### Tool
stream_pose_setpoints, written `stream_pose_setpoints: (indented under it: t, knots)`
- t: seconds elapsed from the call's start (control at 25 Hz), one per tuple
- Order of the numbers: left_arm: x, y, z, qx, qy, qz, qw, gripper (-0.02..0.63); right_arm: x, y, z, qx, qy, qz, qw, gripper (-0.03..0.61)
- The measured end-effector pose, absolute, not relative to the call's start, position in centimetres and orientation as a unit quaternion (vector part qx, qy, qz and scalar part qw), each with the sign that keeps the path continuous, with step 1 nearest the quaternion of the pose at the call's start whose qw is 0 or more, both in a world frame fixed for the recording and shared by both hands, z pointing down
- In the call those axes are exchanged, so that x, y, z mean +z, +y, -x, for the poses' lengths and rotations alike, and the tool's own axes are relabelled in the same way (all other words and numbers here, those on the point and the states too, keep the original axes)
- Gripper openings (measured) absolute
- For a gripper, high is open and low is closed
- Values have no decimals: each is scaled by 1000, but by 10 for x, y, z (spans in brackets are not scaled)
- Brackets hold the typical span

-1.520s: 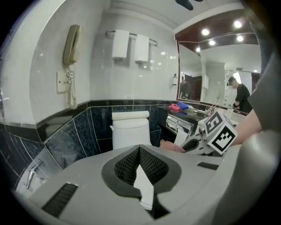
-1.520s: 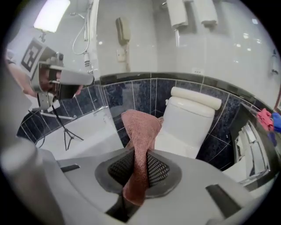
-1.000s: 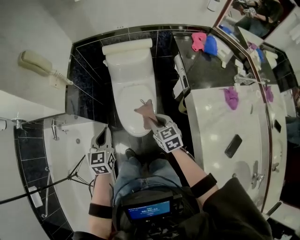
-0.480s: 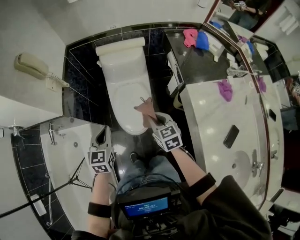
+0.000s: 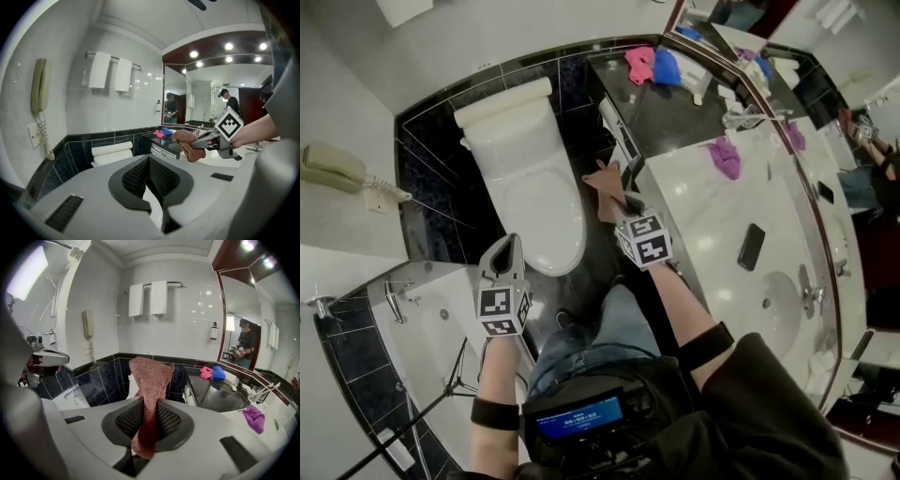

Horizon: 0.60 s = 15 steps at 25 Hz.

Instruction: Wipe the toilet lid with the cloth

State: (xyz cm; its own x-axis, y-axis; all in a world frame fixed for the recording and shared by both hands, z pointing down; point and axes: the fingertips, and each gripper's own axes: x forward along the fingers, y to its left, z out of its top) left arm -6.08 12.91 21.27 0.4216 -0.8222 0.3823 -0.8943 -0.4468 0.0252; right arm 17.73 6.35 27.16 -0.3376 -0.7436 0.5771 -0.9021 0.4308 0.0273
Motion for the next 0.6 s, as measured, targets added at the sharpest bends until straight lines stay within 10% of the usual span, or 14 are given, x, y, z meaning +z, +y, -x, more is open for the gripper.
stream_pose_setpoints:
  t: [0.6]
  knots:
    - [251,-4,-91,181,-479,-849,129,0,341,-98,-361,154,-743,-544,358,81]
